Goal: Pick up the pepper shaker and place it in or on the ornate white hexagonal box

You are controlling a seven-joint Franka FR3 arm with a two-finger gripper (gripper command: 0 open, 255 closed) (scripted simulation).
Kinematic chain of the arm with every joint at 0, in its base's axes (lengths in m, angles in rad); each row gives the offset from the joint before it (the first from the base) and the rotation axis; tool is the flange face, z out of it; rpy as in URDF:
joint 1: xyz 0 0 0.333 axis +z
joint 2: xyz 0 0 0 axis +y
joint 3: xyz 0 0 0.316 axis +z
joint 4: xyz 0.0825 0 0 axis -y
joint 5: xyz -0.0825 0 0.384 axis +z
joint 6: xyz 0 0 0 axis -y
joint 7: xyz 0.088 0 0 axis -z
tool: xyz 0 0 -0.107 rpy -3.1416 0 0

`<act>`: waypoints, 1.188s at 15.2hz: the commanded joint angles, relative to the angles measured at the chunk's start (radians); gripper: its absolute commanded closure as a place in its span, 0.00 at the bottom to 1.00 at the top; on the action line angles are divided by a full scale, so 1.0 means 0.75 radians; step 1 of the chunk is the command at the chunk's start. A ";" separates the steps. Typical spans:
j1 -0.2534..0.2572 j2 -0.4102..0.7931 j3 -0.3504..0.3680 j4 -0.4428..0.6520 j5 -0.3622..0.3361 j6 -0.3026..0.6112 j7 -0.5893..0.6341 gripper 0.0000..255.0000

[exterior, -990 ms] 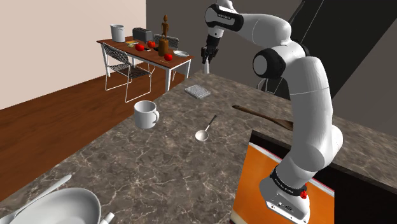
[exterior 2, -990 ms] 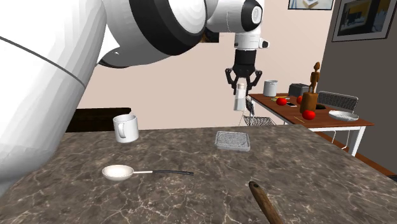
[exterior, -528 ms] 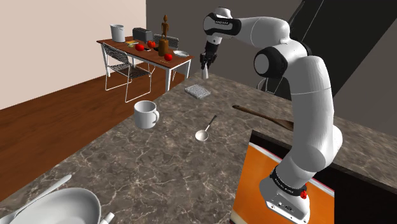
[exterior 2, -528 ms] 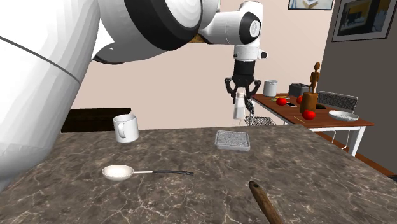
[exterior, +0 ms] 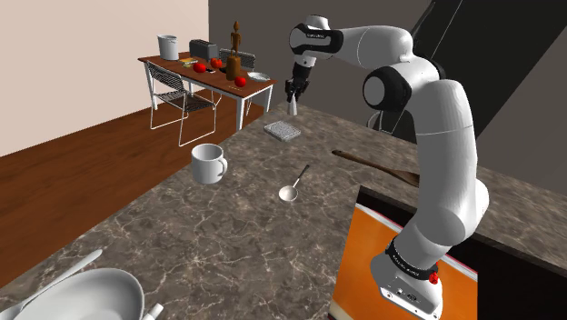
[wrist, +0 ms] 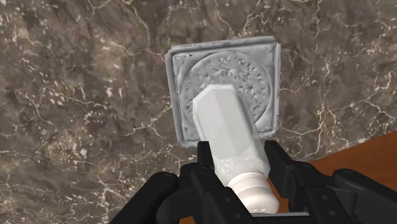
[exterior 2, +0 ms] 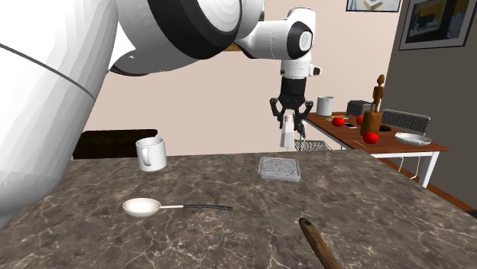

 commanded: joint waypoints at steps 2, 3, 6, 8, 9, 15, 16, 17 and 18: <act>0.000 0.000 0.000 0.000 0.000 0.000 0.000 0.00; 0.000 0.000 0.000 0.000 0.000 0.000 0.000 0.00; 0.000 0.000 0.000 0.000 0.000 0.000 0.000 0.00; -0.006 -0.004 -0.001 0.039 -0.002 -0.042 0.004 0.00; -0.012 -0.004 -0.002 0.083 -0.003 -0.086 0.007 0.00; -0.027 0.003 -0.003 0.176 -0.004 -0.170 0.015 0.00; -0.027 0.003 -0.003 0.177 -0.004 -0.170 0.015 0.00; -0.027 0.003 -0.003 0.177 -0.004 -0.170 0.015 0.00; -0.027 0.003 -0.003 0.177 -0.004 -0.170 0.015 0.00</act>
